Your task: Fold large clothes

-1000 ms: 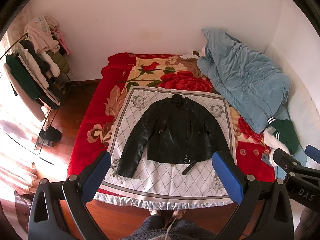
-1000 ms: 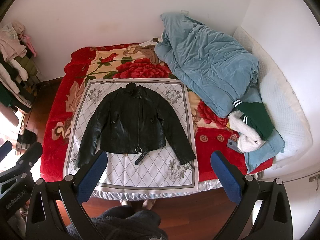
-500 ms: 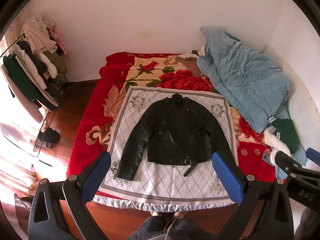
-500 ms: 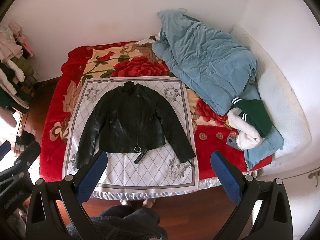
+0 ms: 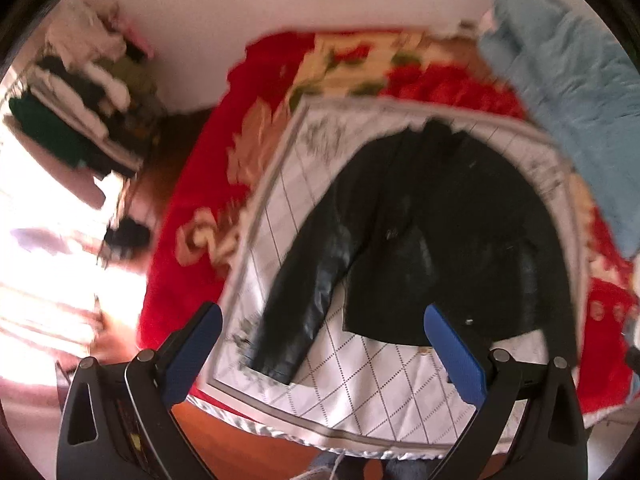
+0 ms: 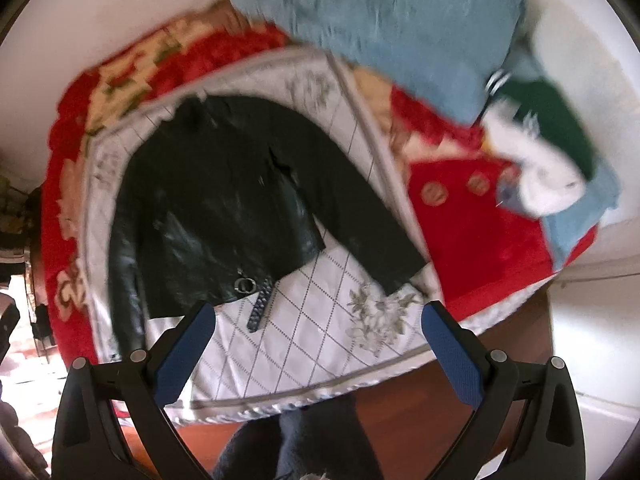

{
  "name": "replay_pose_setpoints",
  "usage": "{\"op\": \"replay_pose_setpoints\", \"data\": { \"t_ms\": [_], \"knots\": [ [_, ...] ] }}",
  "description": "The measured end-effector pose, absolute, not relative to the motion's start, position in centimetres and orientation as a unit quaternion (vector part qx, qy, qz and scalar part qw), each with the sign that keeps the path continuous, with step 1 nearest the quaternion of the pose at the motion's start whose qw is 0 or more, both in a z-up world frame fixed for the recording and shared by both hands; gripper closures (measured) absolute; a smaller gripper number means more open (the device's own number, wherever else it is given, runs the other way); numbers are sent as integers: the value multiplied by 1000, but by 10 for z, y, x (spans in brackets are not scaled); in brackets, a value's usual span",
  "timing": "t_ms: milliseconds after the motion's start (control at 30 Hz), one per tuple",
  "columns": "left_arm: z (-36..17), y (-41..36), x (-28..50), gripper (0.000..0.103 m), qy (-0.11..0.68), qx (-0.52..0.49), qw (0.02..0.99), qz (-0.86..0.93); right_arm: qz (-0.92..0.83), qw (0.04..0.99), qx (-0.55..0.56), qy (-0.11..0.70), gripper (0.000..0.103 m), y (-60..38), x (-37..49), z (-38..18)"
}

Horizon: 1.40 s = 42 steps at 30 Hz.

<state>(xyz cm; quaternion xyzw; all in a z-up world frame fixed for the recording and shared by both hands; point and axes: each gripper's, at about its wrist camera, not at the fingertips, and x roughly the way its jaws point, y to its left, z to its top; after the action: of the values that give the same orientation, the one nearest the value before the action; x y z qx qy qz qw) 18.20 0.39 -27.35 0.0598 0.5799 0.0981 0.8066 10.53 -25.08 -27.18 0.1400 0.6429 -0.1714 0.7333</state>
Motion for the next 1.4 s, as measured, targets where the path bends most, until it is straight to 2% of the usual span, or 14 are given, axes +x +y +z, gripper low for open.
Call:
{"op": "replay_pose_setpoints", "data": {
  "t_ms": [133,267,500,533,700,733,800,833,867,967,1033,1300,1333,1400],
  "knots": [
    [-372,22,191,0,632,50,760,145,-154,696,164,681,1,-278,135,-392],
    [-450,52,179,0,683,-21,709,175,-134,673,165,708,4,-291,156,-495],
    [-527,70,176,1,694,-155,683,167,-107,635,214,734,9,-294,170,-594],
    [-534,69,179,1,692,-169,684,159,-104,633,218,736,10,-293,172,-601],
    [-559,65,197,20,689,-184,687,142,-116,631,252,725,14,-296,179,-626],
    [-562,63,200,29,688,-180,690,139,-118,630,264,721,17,-298,180,-631],
    [-564,57,205,49,687,-172,694,133,-126,623,285,718,33,-300,182,-640],
    [-564,53,207,66,684,-170,698,125,-133,627,289,711,40,-300,182,-640],
    [-562,49,209,78,680,-164,704,119,-134,635,291,703,55,-299,183,-638],
    [-553,38,209,90,677,-132,716,114,-145,634,297,699,74,-292,180,-634],
    [-545,35,207,91,674,-126,721,102,-150,634,312,691,90,-287,174,-627],
    [-501,42,184,92,688,-95,715,82,-155,607,307,716,93,-243,137,-616],
    [-497,41,181,87,693,-88,711,79,-155,602,309,720,93,-240,135,-617],
    [-489,41,169,85,699,-68,707,82,-156,585,309,734,85,-233,126,-621]
  ]
}}
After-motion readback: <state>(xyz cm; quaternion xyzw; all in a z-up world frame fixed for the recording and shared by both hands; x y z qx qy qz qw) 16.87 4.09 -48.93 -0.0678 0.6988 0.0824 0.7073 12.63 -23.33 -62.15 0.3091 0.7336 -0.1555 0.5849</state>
